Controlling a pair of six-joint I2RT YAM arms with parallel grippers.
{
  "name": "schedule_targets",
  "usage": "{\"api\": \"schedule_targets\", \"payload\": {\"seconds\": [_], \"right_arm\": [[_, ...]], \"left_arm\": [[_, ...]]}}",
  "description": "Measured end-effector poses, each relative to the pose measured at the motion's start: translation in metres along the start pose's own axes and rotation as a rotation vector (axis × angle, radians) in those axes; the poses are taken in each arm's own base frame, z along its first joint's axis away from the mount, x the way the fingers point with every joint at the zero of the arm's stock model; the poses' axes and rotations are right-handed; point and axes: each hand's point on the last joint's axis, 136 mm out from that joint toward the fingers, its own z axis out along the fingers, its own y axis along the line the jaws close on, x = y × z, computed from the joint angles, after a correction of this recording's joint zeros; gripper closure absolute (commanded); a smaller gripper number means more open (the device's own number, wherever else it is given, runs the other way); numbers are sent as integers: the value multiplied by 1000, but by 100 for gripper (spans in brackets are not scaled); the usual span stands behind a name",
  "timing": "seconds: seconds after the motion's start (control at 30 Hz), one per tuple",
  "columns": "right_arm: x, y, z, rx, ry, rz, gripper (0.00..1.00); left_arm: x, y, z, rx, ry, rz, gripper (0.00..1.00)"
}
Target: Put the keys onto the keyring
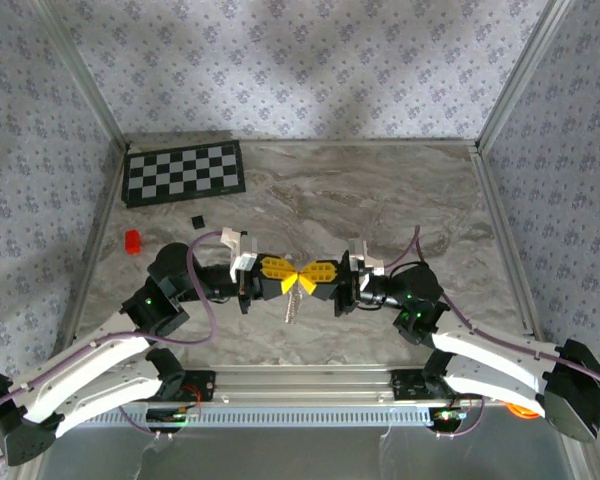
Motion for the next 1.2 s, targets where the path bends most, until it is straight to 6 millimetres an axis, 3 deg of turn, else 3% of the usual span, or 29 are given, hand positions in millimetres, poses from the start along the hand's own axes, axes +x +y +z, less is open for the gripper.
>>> {"api": "schedule_targets", "payload": {"seconds": [0.53, 0.77, 1.2], "right_arm": [[-3, 2, 0, -8, -11, -5, 100], [-3, 5, -2, -5, -8, -11, 77], [16, 1, -18, 76, 127, -55, 58]], "left_arm": [[-3, -2, 0, 7, 1, 23, 100], [-1, -8, -1, 32, 35, 36, 100], [9, -13, 4, 70, 152, 72, 100]]}}
